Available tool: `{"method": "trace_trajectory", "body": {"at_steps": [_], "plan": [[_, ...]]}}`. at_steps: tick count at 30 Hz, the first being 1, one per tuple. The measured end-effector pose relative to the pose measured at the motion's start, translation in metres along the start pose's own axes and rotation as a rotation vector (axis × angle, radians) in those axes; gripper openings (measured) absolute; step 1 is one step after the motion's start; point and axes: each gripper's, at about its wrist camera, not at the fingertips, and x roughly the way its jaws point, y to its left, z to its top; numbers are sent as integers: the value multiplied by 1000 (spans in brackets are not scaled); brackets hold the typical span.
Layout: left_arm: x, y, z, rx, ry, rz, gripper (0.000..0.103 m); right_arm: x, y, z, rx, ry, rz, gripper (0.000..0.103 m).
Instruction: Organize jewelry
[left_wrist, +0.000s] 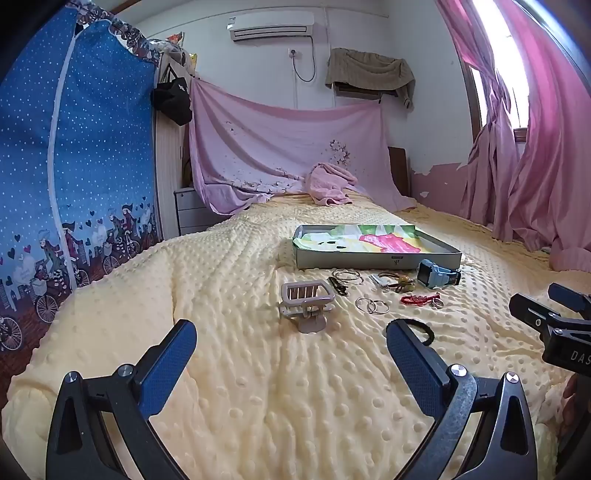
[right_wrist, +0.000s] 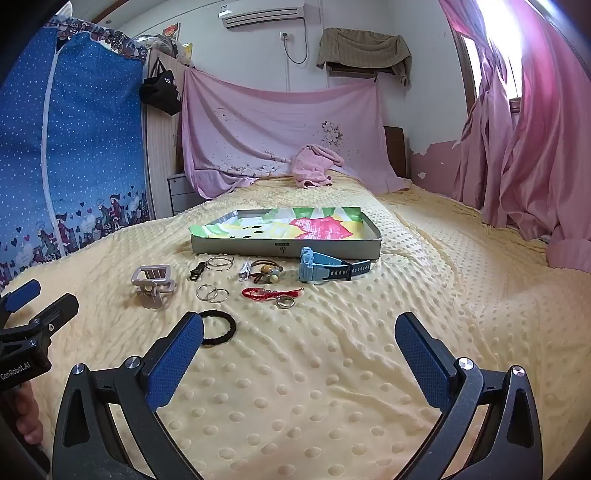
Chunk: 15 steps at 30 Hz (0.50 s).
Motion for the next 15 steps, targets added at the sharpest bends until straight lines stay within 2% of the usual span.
{"method": "trace_trajectory", "body": {"at_steps": [15], "plan": [[0, -1, 0, -2, 3, -1, 103, -1, 0, 0, 1, -2, 0, 102]]}}
